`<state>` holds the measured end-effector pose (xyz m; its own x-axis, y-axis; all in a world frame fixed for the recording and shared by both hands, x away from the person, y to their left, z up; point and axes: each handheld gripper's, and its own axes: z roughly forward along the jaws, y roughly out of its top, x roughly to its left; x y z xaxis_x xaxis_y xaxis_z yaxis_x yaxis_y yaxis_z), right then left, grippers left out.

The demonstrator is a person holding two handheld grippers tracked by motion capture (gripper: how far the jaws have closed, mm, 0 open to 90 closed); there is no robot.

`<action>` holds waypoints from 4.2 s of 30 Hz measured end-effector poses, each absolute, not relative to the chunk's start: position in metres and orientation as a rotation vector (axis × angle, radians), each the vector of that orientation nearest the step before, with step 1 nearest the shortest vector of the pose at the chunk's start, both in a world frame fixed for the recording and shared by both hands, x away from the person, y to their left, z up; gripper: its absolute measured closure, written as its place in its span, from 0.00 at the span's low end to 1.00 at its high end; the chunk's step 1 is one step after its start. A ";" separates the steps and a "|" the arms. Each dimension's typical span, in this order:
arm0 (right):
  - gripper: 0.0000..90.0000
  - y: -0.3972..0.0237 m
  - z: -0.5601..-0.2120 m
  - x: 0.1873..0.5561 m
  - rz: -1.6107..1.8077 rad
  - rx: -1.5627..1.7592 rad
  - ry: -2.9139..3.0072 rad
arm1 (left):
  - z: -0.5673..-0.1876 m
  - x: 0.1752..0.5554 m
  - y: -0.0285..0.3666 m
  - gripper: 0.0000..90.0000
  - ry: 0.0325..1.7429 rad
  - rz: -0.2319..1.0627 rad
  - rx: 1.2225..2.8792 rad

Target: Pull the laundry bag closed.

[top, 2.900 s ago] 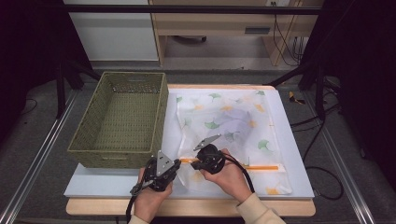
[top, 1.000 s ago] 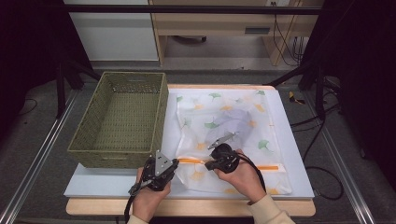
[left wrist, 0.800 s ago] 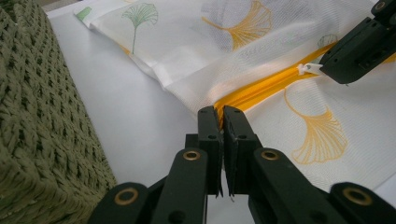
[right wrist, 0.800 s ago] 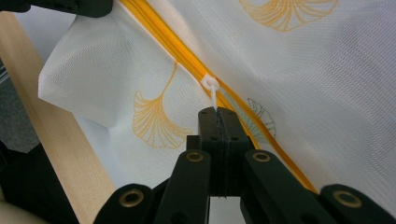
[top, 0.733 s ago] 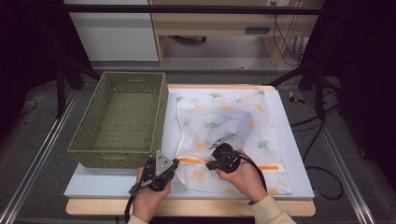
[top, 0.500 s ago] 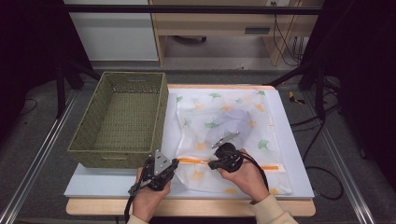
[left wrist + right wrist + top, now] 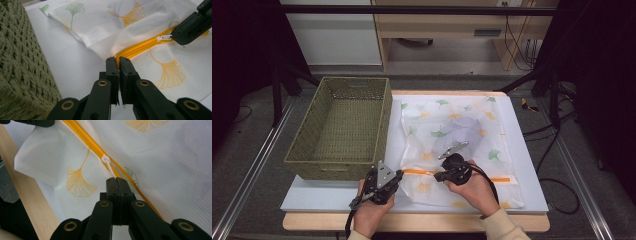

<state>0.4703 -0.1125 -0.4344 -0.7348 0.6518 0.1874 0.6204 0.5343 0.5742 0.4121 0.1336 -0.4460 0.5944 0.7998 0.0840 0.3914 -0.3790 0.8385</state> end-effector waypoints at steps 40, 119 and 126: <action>0.96 -0.100 -0.445 0.479 1.055 1.154 2.733 | -0.444 0.409 0.130 0.96 0.925 0.616 1.992; 1.00 -0.131 -0.425 0.473 0.802 1.321 2.664 | -0.440 0.408 0.135 0.96 0.935 0.650 1.962; 1.00 -0.143 -0.428 0.470 0.855 1.319 2.656 | -0.441 0.407 0.134 0.96 0.934 0.653 1.971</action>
<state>0.4701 -0.1430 -0.4280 -0.6334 0.7504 0.1890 0.7197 0.4814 0.5003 0.4071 0.1338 -0.4412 0.5870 0.8038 0.0967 0.3673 -0.3709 0.8530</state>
